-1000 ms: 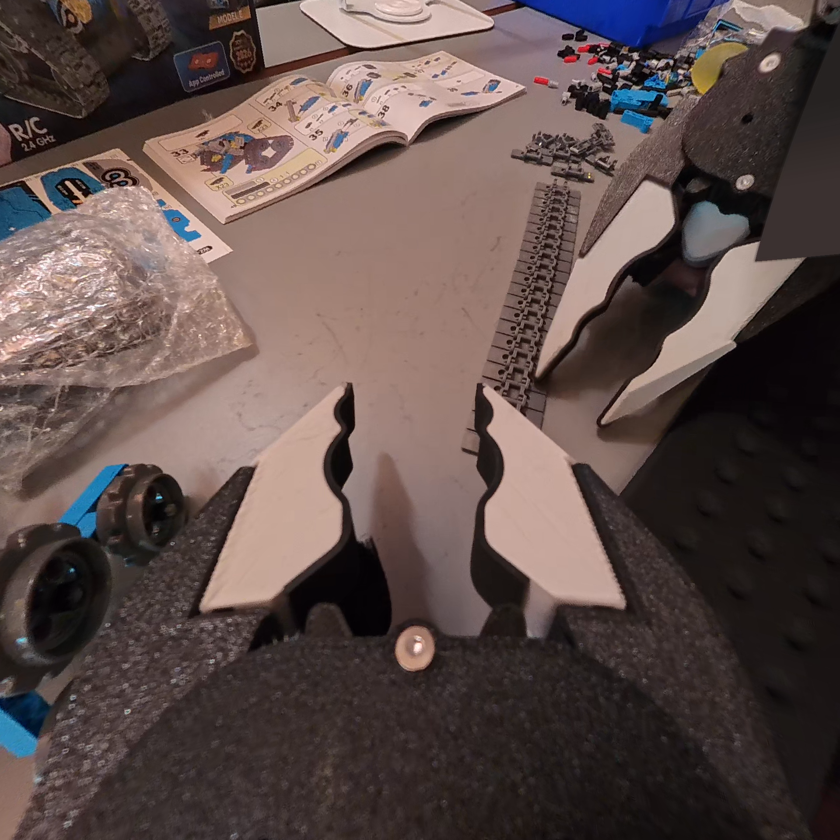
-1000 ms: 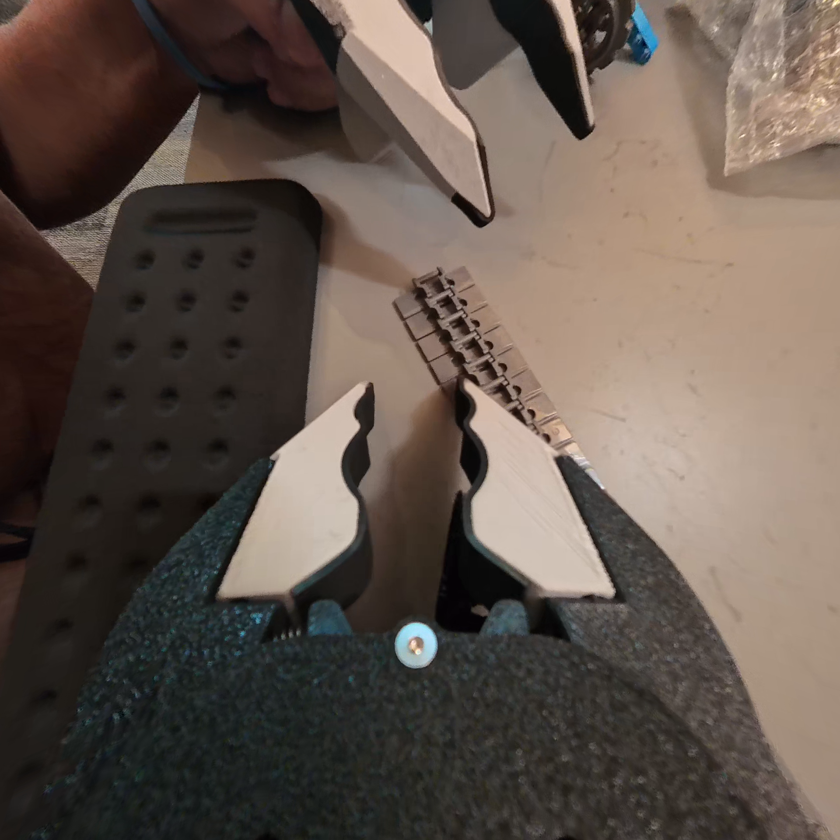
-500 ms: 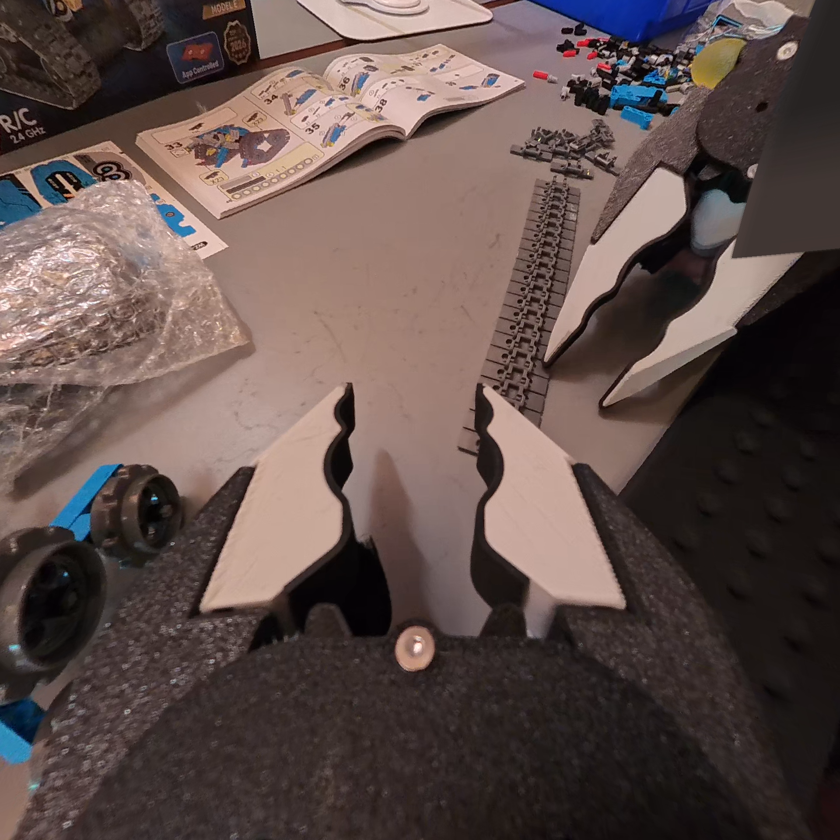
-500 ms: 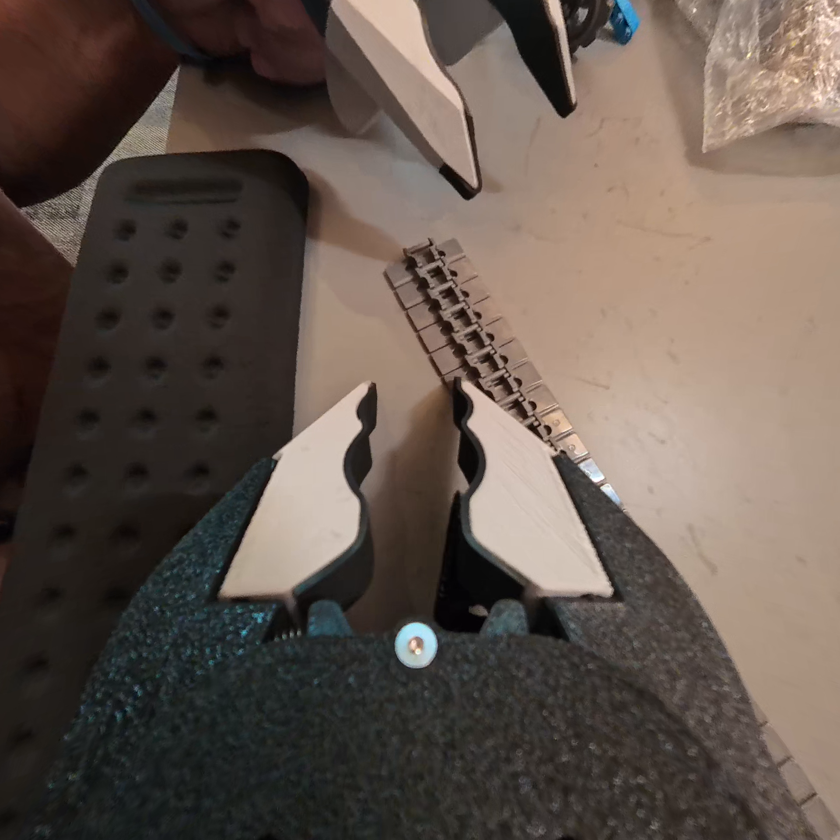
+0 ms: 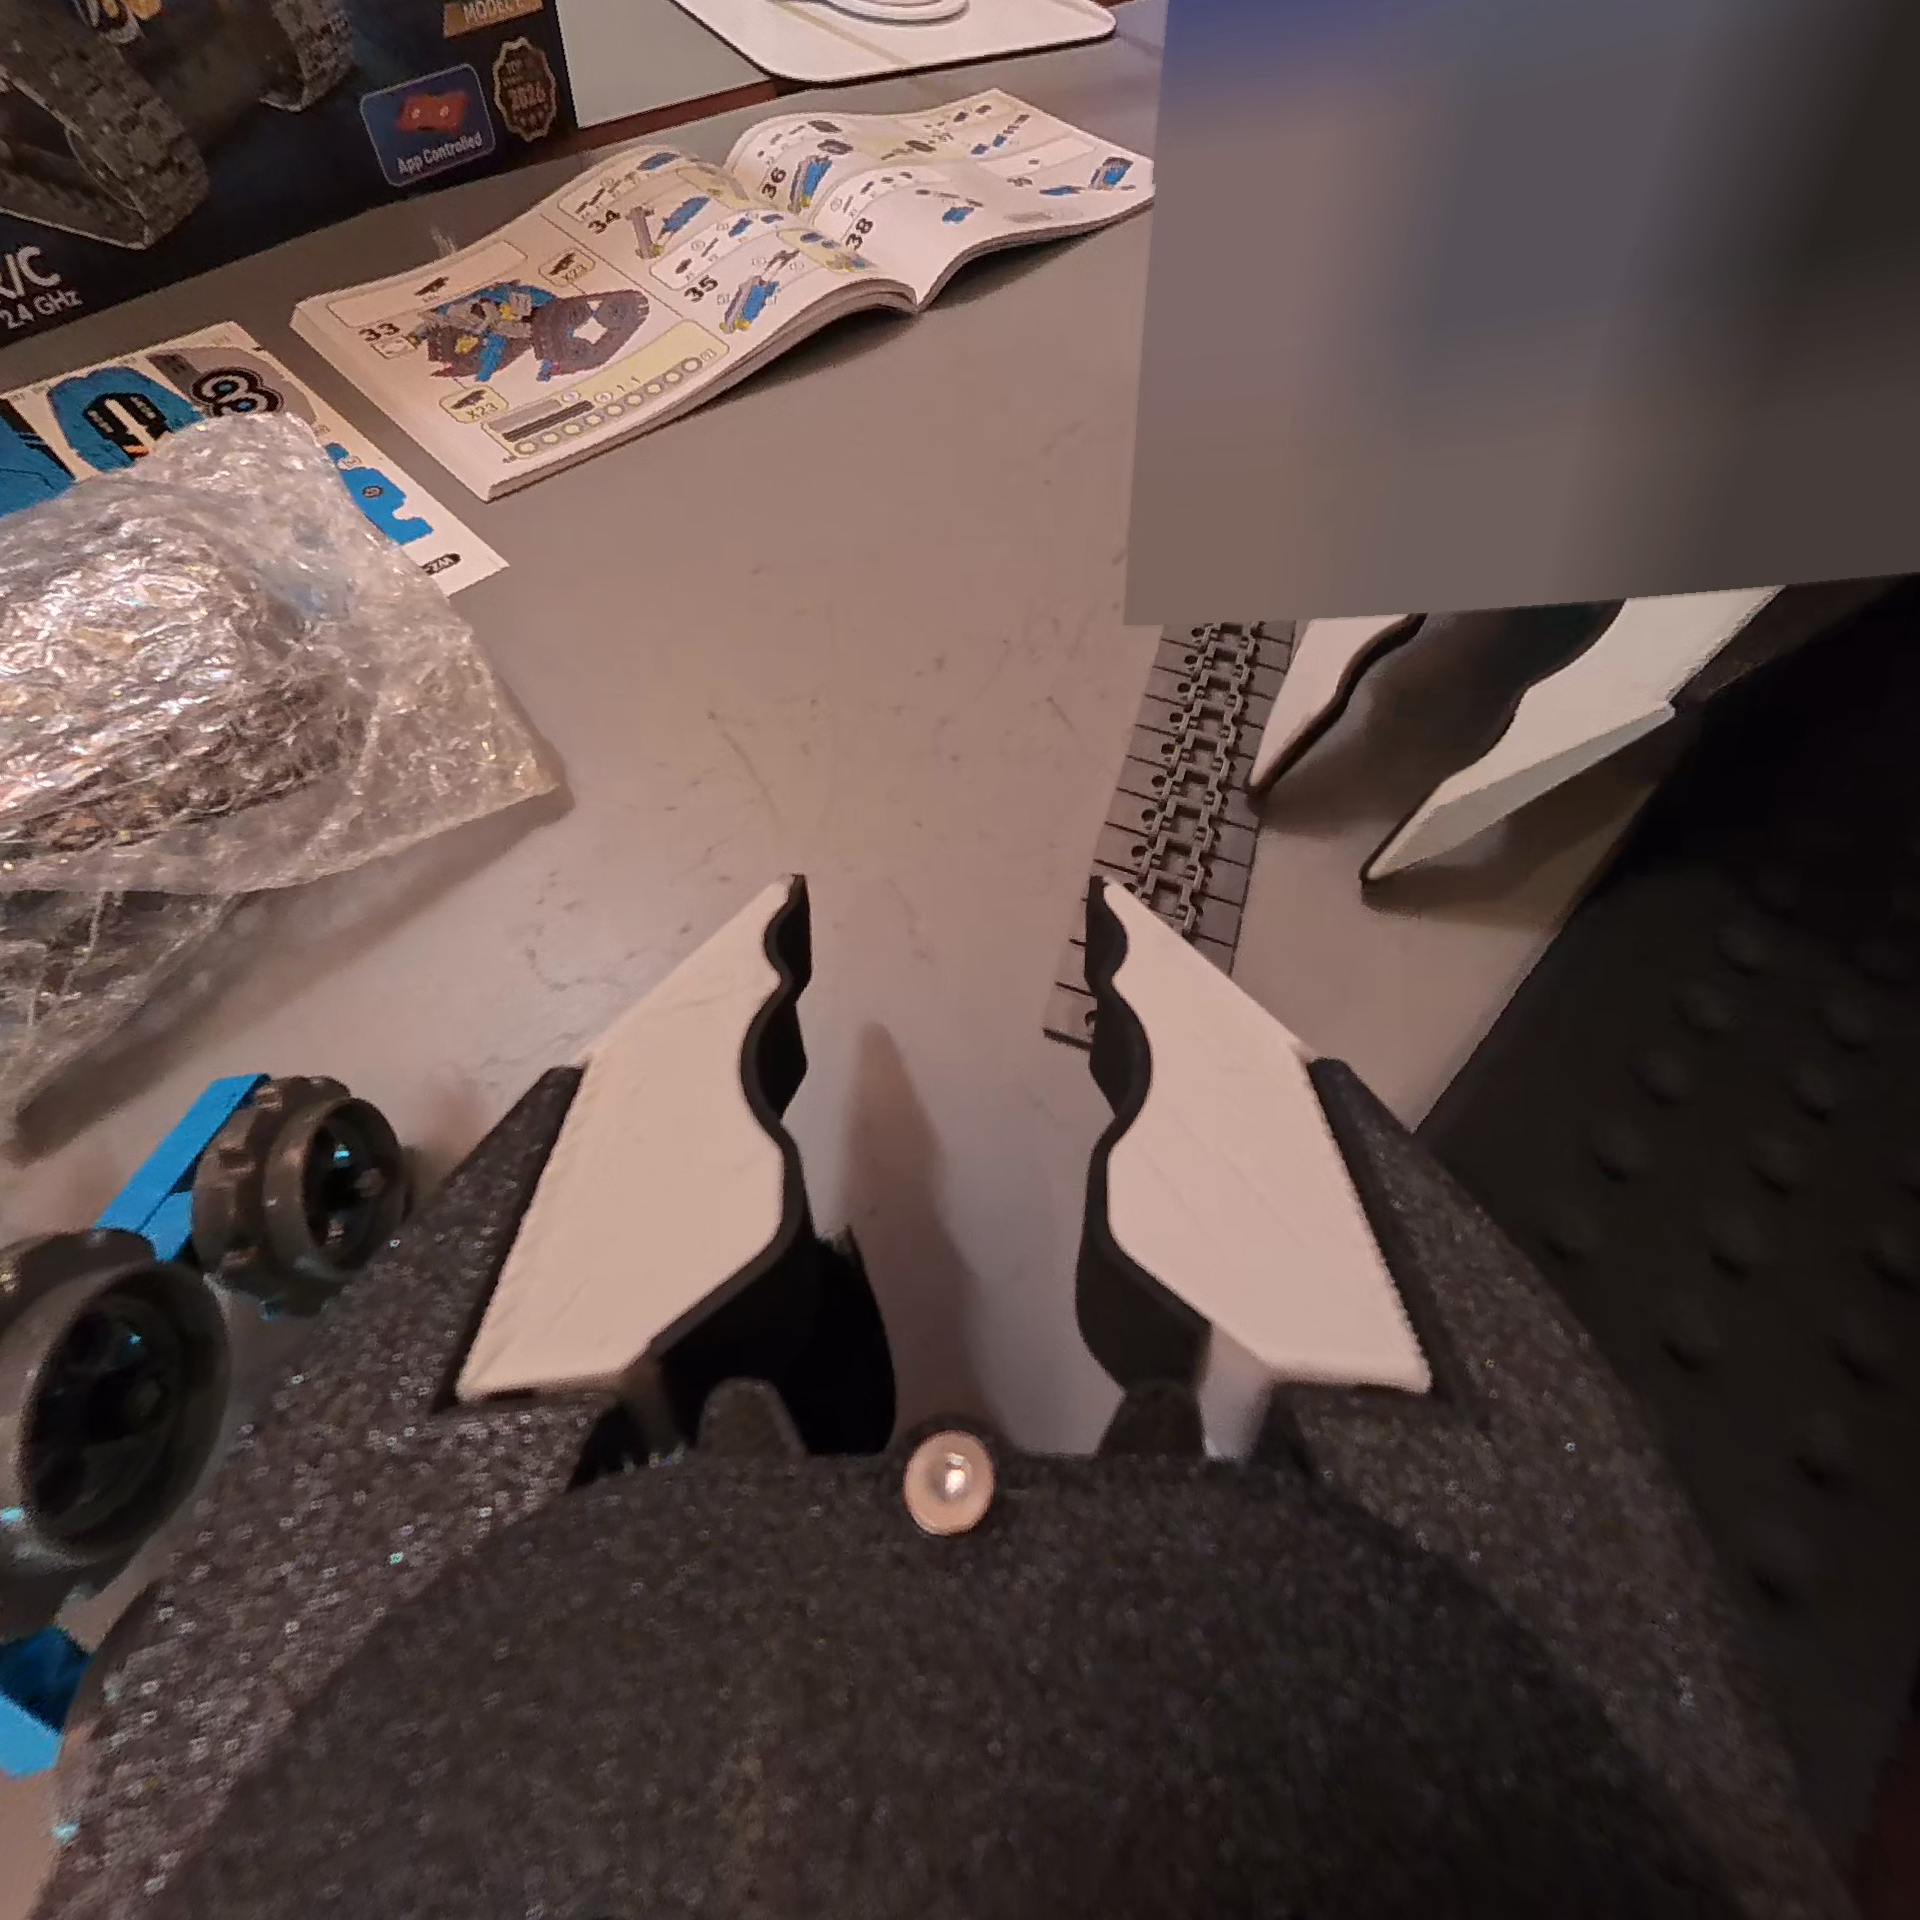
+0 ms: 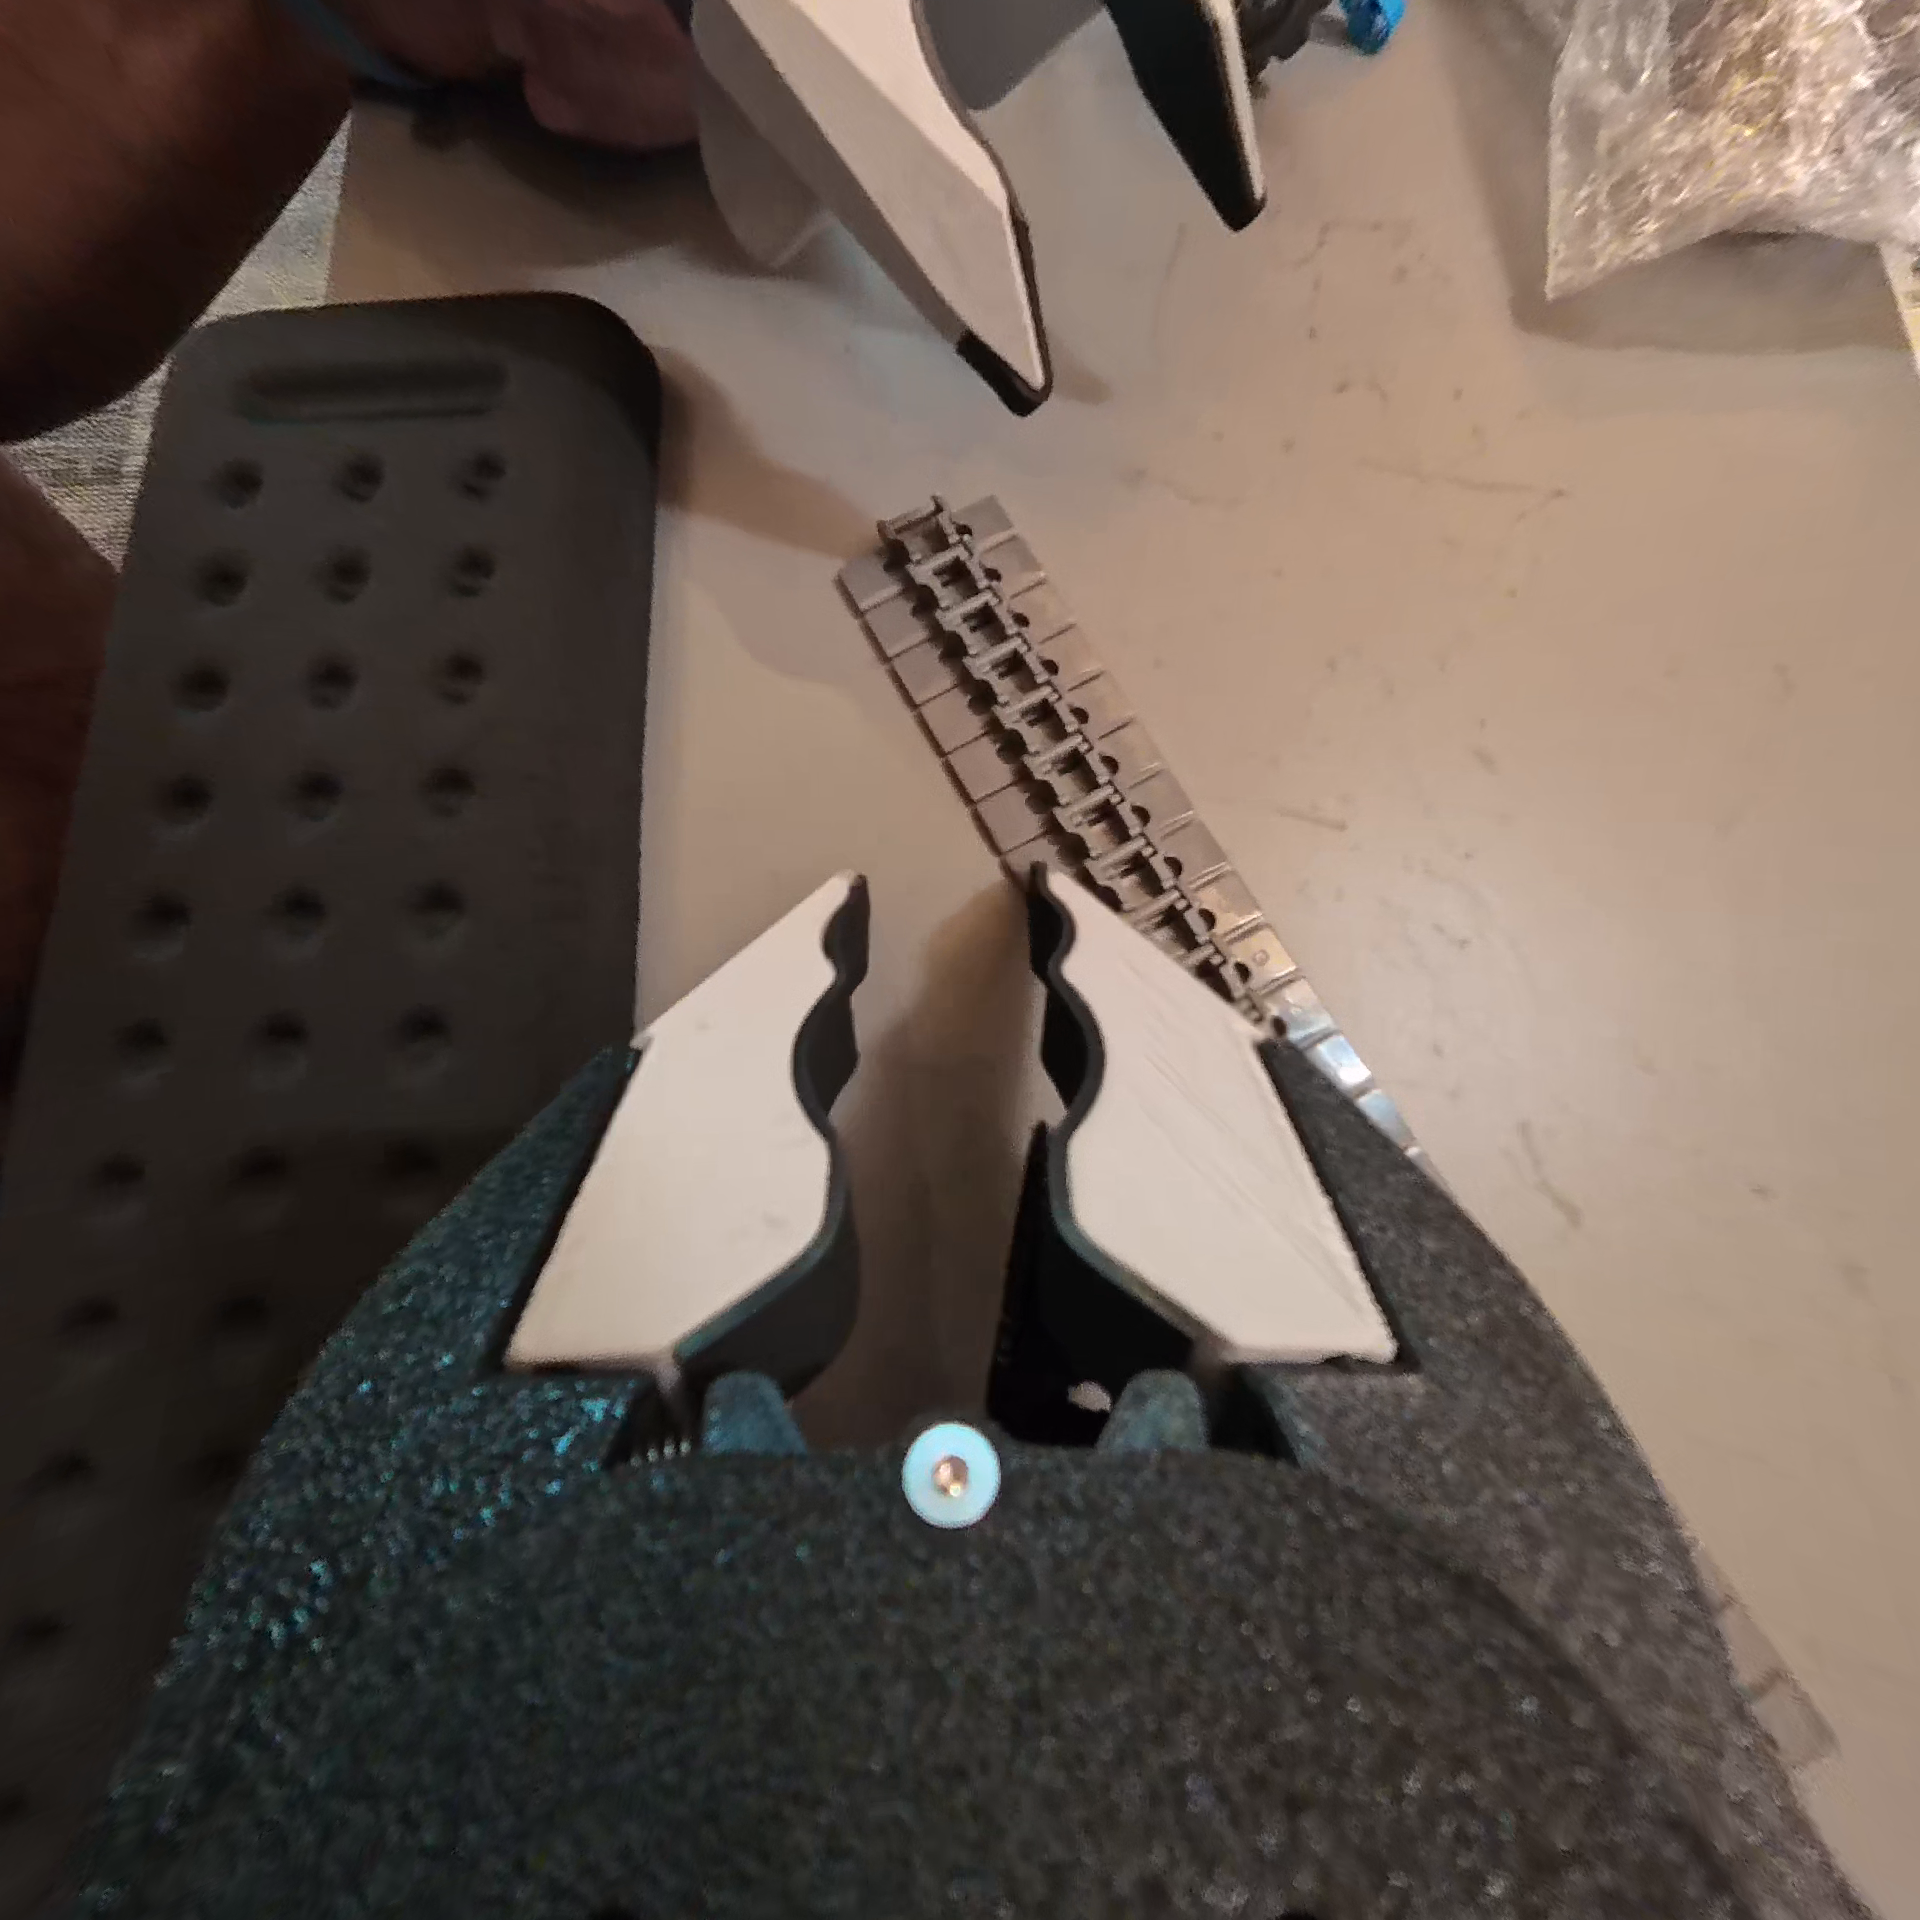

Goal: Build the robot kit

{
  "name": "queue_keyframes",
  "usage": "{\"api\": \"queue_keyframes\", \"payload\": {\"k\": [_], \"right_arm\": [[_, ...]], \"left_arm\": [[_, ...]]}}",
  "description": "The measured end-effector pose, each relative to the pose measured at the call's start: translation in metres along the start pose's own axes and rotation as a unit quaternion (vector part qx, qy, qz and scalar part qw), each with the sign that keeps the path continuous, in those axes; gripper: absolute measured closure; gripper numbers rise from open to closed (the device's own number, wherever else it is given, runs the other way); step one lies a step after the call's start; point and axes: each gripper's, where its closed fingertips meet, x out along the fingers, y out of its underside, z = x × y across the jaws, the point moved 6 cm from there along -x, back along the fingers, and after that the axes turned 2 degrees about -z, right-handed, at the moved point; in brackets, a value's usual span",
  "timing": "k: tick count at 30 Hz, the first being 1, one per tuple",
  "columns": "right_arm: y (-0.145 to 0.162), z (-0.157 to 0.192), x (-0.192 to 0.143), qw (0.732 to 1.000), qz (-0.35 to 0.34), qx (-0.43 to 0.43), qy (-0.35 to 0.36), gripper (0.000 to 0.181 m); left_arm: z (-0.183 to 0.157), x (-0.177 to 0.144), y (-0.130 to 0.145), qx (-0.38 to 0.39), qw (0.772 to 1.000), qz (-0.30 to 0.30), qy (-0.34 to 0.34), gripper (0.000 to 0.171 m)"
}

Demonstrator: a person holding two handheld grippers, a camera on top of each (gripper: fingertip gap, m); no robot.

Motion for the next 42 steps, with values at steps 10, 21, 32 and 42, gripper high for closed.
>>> {"api": "queue_keyframes", "payload": {"k": [10,21,32,42], "right_arm": [[0.005,-0.003,-0.004,1.0,-0.001,0.006,0.011,0.149],[0.009,-0.008,-0.008,1.0,0.001,0.023,0.016,0.149],[0.017,-0.01,-0.031,0.995,-0.049,0.023,0.082,0.15],[0.02,-0.007,-0.016,0.998,-0.019,0.019,0.065,0.148]], "left_arm": [[0.0,0.0,0.0,0.003,1.0,-0.001,-0.001,0.119],[0.0,0.0,0.0,0.003,1.0,0.0,0.0,0.119],[0.0,0.0,0.0,0.001,1.0,0.001,0.001,0.119],[-0.001,0.001,0.0,0.003,1.0,0.001,0.002,0.119]]}}
